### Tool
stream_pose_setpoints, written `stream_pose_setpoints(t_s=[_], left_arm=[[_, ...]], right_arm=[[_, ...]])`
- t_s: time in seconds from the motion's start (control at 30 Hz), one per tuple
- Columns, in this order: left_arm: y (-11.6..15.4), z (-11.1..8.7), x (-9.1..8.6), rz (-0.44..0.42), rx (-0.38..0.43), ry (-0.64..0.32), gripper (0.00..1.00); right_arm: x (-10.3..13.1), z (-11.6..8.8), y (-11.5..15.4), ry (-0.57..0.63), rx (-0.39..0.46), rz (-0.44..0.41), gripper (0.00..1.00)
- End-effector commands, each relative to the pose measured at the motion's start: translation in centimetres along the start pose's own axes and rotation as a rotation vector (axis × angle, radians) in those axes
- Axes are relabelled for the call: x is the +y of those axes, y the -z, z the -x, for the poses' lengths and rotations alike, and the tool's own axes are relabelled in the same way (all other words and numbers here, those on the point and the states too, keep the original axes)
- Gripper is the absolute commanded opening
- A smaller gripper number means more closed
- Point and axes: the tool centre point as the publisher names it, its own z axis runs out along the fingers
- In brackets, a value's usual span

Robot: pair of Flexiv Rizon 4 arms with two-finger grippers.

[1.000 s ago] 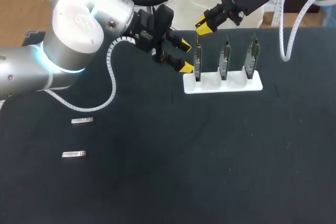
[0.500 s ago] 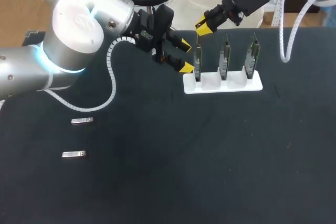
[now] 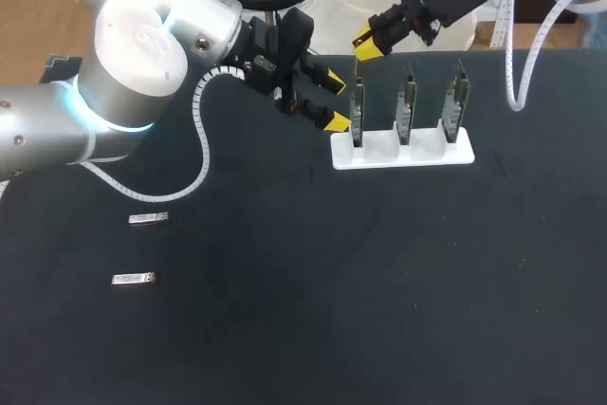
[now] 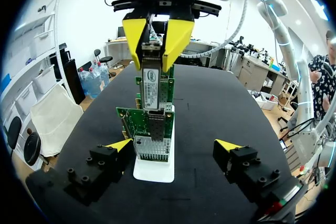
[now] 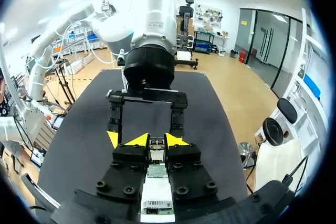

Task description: Pick up the optical module with the left hand, and insert it into the network port with the right hand.

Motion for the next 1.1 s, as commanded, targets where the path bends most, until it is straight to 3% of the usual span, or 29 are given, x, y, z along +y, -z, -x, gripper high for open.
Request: stream_pose_setpoints(t_s=[0.03,0.67,1.1], left_arm=[[-0.06,0.09,0.16,-0.003,0.005,0.001,1.0],[-0.06,0.09,0.16,-0.003,0.005,0.001,1.0],[-0.06,0.09,0.16,-0.003,0.005,0.001,1.0]], right_arm=[[0.3,-0.07,0.09,0.0,0.001,-0.01,0.0],[-0.39,-0.71,-0.51,-0.017,0.012,0.005,0.0],[-0.08,-0.09,-0.28,-0.002,-0.004,0.001,0.0]])
